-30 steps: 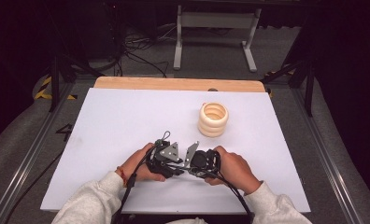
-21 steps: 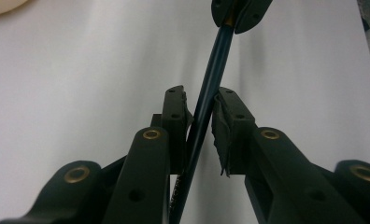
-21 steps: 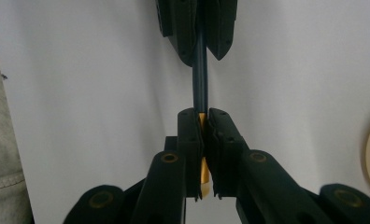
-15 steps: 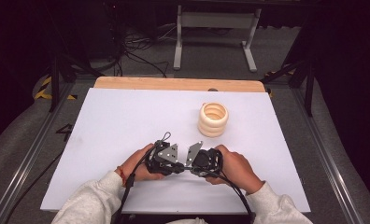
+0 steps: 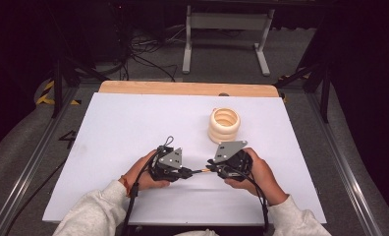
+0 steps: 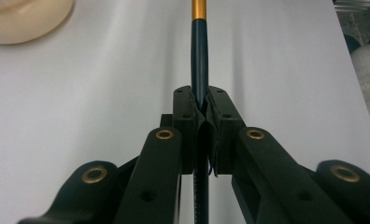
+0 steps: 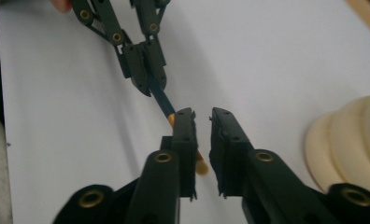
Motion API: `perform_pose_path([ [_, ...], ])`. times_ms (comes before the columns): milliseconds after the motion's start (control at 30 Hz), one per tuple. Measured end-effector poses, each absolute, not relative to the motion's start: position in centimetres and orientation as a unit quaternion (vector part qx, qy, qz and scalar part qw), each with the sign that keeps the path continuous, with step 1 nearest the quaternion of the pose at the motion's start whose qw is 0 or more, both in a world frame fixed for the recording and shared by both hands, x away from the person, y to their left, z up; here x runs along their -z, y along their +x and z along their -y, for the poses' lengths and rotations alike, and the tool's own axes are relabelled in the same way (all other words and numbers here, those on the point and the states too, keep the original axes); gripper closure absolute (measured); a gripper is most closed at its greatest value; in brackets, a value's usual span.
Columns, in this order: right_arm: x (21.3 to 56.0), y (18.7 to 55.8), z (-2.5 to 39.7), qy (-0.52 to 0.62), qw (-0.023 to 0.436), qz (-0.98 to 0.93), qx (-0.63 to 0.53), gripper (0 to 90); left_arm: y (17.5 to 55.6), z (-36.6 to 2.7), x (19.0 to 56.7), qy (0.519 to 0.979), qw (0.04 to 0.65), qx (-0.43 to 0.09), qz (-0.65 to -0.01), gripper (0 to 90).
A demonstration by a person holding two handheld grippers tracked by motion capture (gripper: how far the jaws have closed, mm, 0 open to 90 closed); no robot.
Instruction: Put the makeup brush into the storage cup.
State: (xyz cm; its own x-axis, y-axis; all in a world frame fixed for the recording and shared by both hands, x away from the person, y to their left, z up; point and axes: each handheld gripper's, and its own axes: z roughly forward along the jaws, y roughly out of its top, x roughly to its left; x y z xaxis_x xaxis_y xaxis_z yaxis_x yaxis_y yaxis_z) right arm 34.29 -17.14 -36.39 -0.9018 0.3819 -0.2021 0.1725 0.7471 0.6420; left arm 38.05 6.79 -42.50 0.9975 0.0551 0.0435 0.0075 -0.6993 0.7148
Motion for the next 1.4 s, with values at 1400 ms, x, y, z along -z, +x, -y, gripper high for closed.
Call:
perform_pose_path([
  [1400,39.2,33.0,18.8,0.242,0.221,-0.846,-0.421,90.0,37.7,-6.2,42.3,0.893,0.441,-0.057,-0.062,83.8],
])
